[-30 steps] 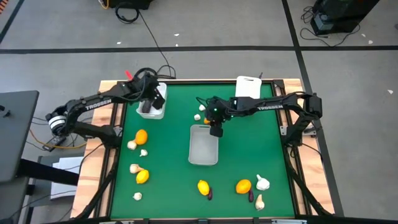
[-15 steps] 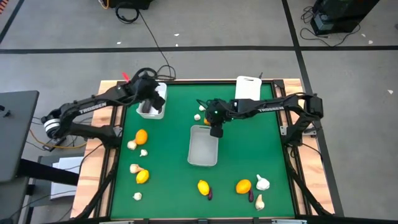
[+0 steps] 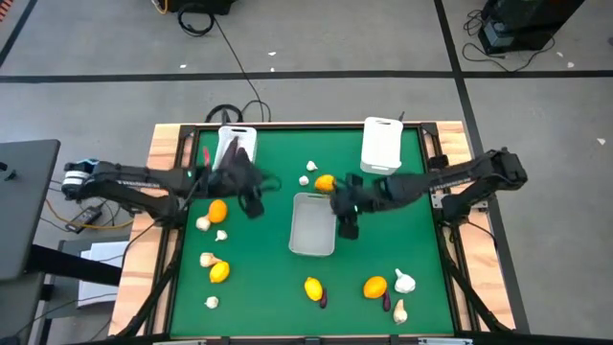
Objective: Sort produce into baskets
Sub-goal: Put the eggplant into the left white bin
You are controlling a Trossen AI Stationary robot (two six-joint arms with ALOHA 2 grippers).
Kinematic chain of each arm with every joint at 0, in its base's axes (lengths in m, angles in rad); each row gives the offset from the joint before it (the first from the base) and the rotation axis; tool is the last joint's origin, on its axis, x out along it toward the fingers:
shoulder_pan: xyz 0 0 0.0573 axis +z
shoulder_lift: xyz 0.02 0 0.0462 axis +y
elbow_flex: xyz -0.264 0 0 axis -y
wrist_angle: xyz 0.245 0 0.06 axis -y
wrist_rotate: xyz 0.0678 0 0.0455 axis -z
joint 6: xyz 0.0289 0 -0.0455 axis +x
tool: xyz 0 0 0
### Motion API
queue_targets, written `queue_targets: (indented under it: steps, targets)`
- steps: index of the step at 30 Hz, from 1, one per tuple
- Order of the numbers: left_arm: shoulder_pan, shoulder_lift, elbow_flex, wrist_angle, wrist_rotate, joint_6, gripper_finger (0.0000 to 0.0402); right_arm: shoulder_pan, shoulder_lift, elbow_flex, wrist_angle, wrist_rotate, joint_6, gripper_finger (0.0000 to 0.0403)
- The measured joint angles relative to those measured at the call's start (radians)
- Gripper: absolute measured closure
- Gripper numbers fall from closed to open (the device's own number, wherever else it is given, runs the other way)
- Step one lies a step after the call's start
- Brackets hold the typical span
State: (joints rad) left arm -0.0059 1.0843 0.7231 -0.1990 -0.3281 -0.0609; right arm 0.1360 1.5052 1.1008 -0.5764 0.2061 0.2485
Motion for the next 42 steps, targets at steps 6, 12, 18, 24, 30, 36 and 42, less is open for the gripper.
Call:
queue_targets:
  steps: [6,12,18,24,30,36,42]
  targets:
    - [-0.164,0.023,-0.153,0.321,0.035,-0.090,0.0271,0.186,0.042,-0.044,-0.020,-0.004,0.230,0.0252]
    - [-0.287,0.036,-0.209,0.391,0.020,-0.193,0.0271,0.385,0.066,-0.028,0.006,-0.119,0.386,0.0252]
    - [-0.375,0.087,-0.208,0.482,-0.075,-0.214,0.0271,0.542,0.065,0.006,0.031,-0.110,0.672,0.0252]
    - [-0.409,0.177,-0.207,0.621,-0.122,-0.208,0.0271,0.651,0.066,0.006,0.019,-0.122,1.059,0.0252]
    - [-0.410,0.253,-0.207,0.682,-0.125,-0.208,0.0271,0.723,0.066,0.006,-0.002,-0.113,1.315,0.0252]
    - [-0.409,0.297,-0.194,0.682,-0.128,-0.201,0.0271,0.744,0.130,0.006,-0.087,-0.172,1.458,0.0252]
    - [-0.406,0.298,-0.177,0.679,-0.139,-0.154,0.0271,0.730,0.208,0.006,-0.091,-0.226,1.473,0.0252]
